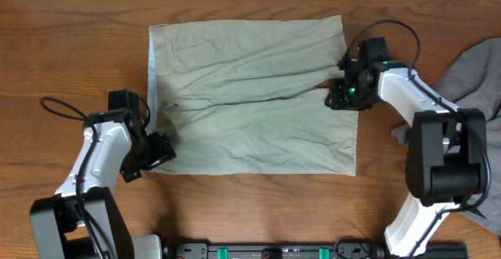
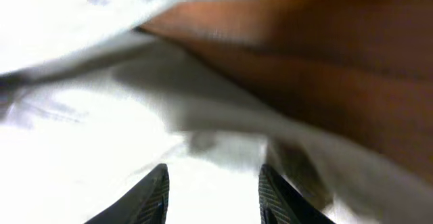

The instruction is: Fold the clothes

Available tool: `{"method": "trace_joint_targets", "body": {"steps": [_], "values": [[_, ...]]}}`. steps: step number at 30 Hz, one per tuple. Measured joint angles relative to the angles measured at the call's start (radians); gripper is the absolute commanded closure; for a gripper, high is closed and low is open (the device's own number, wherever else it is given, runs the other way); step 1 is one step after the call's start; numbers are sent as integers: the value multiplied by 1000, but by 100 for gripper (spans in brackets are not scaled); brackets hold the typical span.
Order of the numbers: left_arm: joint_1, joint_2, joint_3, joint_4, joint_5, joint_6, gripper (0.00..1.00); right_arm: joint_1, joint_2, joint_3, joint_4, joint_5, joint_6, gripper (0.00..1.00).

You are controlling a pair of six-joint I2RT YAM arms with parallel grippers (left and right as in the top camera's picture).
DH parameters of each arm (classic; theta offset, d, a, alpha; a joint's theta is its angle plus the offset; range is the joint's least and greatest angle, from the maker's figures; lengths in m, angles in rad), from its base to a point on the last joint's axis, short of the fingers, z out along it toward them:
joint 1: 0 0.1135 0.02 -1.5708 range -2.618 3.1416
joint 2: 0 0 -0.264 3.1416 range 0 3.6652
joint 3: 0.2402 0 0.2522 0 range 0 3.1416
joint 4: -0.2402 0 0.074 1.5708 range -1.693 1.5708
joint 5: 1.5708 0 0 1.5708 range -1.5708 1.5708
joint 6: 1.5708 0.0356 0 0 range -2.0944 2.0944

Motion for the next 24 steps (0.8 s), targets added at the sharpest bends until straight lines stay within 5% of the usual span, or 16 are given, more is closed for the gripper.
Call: {"method": "trace_joint_targets", "body": {"steps": [5, 19, 24], "values": [[15, 0, -80, 102, -6, -49, 23, -4, -93, -2, -81, -12, -27, 57], [133, -21, -143, 216, 12, -171, 89, -4, -177, -2, -264, -32, -46, 56], [133, -22, -144, 230, 36, -166, 94, -3, -177, -5, -404, -35, -53, 53]]}}
